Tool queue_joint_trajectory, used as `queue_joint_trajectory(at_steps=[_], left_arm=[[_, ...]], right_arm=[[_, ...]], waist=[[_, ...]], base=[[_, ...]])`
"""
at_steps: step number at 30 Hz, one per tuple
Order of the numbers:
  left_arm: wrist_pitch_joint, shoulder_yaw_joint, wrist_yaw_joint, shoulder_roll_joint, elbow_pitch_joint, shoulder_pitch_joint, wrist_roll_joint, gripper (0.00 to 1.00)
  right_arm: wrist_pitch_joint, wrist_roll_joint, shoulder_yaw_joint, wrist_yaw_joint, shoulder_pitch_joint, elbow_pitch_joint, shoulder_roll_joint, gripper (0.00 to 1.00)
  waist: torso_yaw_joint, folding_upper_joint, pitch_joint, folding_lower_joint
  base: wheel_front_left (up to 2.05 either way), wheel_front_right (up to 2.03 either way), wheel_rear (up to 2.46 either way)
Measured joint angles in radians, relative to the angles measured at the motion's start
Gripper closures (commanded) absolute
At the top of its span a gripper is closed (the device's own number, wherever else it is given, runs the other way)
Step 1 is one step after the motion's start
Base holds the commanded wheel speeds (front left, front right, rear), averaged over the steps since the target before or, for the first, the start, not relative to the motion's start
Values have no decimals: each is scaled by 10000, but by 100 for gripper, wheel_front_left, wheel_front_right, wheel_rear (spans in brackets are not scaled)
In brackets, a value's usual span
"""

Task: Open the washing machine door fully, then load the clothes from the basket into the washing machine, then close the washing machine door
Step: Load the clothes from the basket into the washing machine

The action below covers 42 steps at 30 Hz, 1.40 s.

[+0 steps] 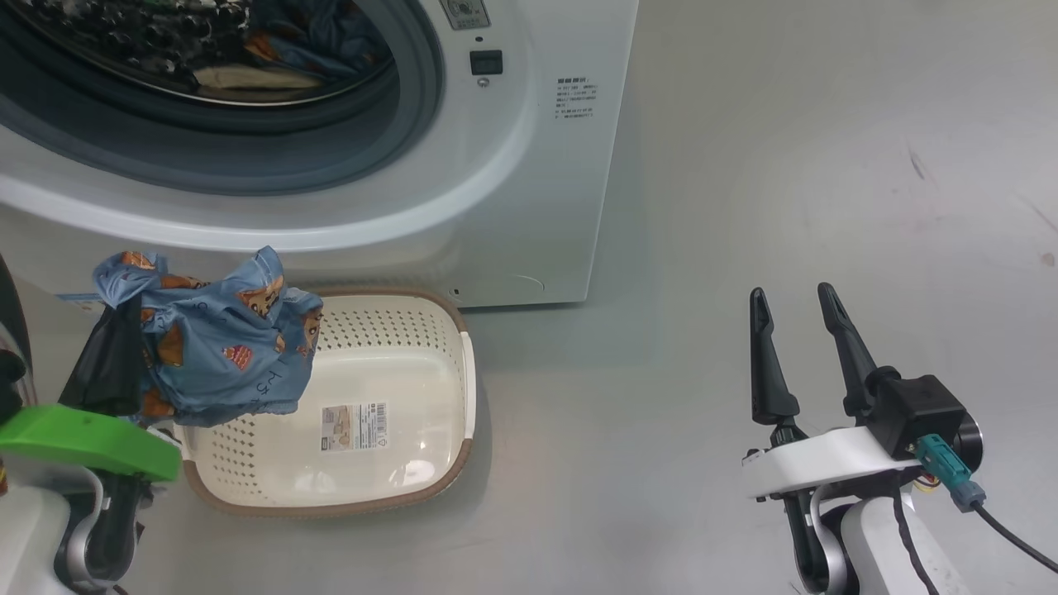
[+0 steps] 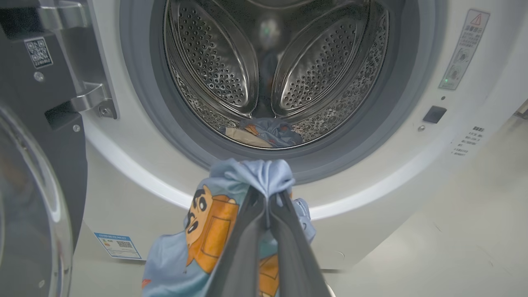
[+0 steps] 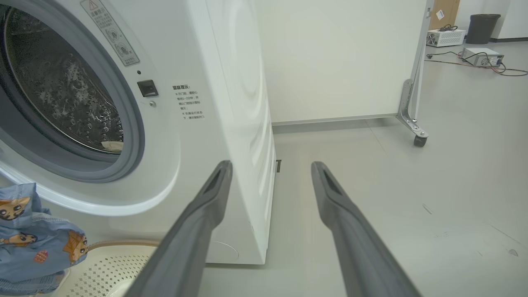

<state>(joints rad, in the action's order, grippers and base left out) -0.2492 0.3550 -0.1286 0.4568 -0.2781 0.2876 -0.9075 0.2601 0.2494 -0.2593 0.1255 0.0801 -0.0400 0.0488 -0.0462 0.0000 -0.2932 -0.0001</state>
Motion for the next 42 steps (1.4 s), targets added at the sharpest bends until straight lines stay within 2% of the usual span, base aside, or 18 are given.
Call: queue_joint_trajectory(at_steps=[16,30,42], left_arm=[[0,-1666,0,-362,1032,-1736,1503,100],[0,-2297,0,-915,1584,-2852,2433,100],[0,-2652,0,-1513,1908,-3324,2575,100]], right_arm=[[0,12,44,0,-691,31,-19,0],[0,27,180,-4,-1340,104,-35,0],[0,23,286,-105,-1557,184,-40,0]], waist=[[-32,1,1554,0],[254,0,2315,0],[330,1,2396,0]], base=[[0,0,0],[0,0,0],[0,0,0]])
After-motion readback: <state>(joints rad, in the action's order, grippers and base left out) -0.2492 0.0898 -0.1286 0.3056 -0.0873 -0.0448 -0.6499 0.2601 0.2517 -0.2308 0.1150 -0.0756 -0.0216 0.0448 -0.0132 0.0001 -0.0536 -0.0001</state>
